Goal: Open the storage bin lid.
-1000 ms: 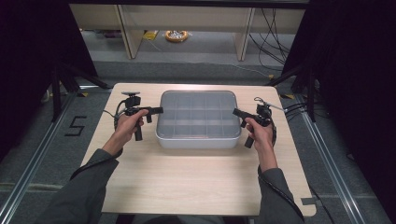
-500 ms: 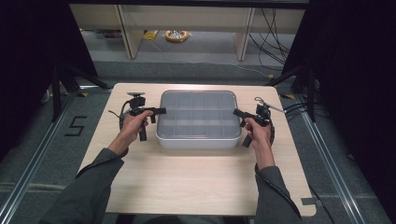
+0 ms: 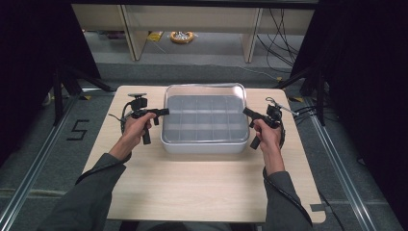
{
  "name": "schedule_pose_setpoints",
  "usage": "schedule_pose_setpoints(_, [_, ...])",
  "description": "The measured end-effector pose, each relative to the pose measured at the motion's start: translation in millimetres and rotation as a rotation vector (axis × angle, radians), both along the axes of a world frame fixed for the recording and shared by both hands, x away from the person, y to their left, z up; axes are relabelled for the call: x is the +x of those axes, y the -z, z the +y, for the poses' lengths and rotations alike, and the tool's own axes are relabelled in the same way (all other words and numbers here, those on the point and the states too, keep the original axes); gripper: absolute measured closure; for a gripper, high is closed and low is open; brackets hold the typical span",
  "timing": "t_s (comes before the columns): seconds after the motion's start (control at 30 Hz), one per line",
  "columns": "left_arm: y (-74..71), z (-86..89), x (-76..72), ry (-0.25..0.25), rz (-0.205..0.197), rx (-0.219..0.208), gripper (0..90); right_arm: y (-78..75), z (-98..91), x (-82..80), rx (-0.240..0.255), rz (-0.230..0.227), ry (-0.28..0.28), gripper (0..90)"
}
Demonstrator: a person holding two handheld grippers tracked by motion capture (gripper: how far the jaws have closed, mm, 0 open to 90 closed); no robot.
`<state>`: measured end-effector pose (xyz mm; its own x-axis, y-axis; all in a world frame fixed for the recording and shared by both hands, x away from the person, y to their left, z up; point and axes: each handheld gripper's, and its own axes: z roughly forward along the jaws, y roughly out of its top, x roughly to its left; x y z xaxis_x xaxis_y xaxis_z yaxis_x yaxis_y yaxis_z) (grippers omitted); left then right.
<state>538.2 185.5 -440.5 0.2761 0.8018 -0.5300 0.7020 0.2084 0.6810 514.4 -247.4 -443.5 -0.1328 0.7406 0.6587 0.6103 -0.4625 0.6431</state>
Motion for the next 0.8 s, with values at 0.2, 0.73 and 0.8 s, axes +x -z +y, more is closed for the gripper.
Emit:
schedule_pose_setpoints(0.2, [-12.2, 0.9, -5.5, -0.004, -0.022, -0.015, 63.1, -8.1, -0.1, -5.0, 0.004, -0.008, 0.001, 70.1])
schedule_pose_setpoints(0.73, [-30.5, 0.0, -21.9, 0.017, -0.067, -0.02, 63.5, -23.6, -3.0, -20.1, 0.013, -0.033, 0.014, 69.8])
schedule_pose_setpoints(0.8, [-31.4, -0.6, -25.0, 0.022, -0.073, -0.017, 63.3, -24.0, -3.3, -21.2, 0.012, -0.039, 0.01, 69.7])
